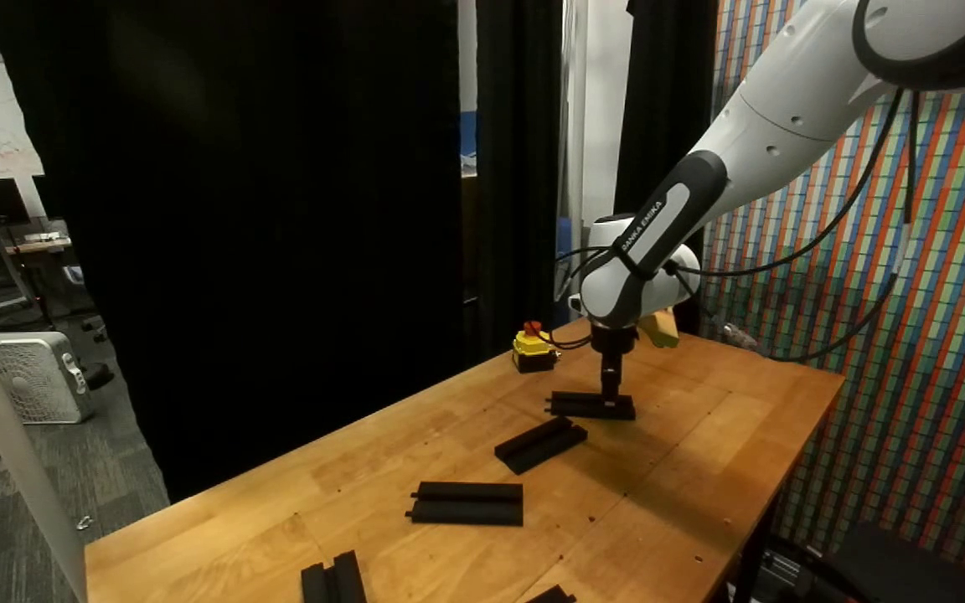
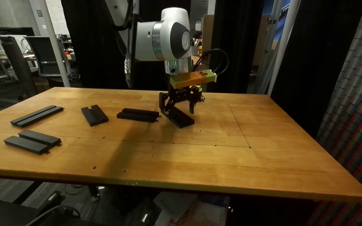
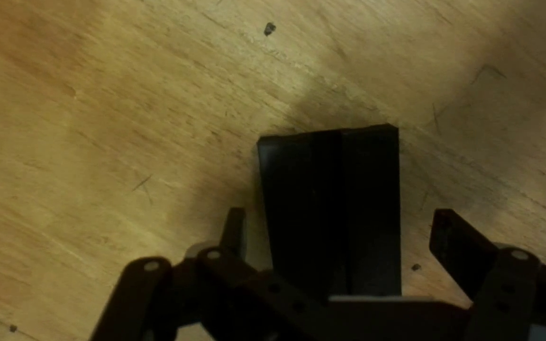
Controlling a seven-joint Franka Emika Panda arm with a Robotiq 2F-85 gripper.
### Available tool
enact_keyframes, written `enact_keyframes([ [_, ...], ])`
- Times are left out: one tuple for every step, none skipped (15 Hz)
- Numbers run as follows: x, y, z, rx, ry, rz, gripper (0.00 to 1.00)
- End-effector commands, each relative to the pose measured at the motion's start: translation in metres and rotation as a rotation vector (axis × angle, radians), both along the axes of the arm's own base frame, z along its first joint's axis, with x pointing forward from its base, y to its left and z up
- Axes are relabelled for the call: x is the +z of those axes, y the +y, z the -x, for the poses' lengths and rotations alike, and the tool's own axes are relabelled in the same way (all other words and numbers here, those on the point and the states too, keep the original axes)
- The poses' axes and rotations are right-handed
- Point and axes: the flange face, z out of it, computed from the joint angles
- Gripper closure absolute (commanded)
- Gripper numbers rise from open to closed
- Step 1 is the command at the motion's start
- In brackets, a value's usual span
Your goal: Stack the black pieces together
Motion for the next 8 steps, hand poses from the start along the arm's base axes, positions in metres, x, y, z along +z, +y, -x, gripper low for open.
enact_keyframes([
  [-0.005,-0.004,-0.017,0.036,-0.02,-0.003,0.0],
  [-0.008,-0.004,-0.019,0.043,-0.02,-0.008,0.0],
  [-0.01,-0.004,-0.021,0.049,-0.018,-0.012,0.0],
  [-0.012,-0.004,-0.022,0.054,-0.016,-0.018,0.0],
  [-0.015,-0.005,-0.023,0.057,-0.012,-0.022,0.0],
  [-0.018,-0.005,-0.024,0.059,-0.008,-0.023,0.0],
  [-0.02,-0.006,-0.024,0.061,-0.006,-0.026,0.0],
  [-0.022,-0.007,-0.024,0.061,-0.001,-0.029,0.0],
])
